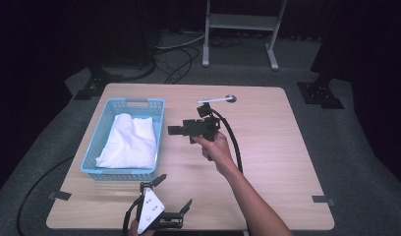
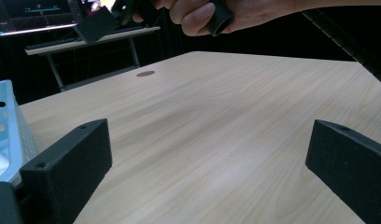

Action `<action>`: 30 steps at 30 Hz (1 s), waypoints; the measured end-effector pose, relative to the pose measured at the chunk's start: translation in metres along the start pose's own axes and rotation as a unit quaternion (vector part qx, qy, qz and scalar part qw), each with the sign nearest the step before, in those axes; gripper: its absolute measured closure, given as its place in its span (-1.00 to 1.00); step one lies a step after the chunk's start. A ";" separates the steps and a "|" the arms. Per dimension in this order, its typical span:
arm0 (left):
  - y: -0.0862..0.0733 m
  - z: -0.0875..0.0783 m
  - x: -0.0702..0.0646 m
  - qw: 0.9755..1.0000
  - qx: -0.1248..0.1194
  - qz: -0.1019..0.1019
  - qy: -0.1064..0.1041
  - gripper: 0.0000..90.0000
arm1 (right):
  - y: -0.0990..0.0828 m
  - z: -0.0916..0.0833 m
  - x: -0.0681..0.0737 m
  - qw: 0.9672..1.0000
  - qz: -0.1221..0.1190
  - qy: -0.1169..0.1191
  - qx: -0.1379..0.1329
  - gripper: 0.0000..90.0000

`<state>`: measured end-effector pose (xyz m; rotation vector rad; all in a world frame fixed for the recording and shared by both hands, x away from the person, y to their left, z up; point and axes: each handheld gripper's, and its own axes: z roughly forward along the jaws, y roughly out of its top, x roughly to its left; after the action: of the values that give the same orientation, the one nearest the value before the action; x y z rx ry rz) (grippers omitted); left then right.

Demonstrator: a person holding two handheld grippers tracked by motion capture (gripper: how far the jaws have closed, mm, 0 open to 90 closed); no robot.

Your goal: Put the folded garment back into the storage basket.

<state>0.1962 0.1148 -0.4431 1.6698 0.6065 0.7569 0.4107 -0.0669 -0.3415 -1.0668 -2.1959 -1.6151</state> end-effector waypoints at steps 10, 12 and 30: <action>0.000 0.000 0.000 1.000 -0.001 0.001 0.001 -1.00 | -0.005 -0.011 -0.004 1.000 0.000 -0.013 0.000 -0.91; 0.000 0.000 0.000 1.000 -0.001 0.001 0.001 -1.00 | -0.006 -0.014 -0.005 1.000 -0.001 -0.015 -0.001 -0.91; 0.000 0.000 0.000 1.000 0.000 0.001 0.000 -1.00 | -0.019 -0.038 -0.017 0.999 0.011 -0.030 -0.010 -0.91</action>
<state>0.1960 0.1147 -0.4431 1.6709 0.6044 0.7590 0.4012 -0.1101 -0.3506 -1.1541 -2.2019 -1.6204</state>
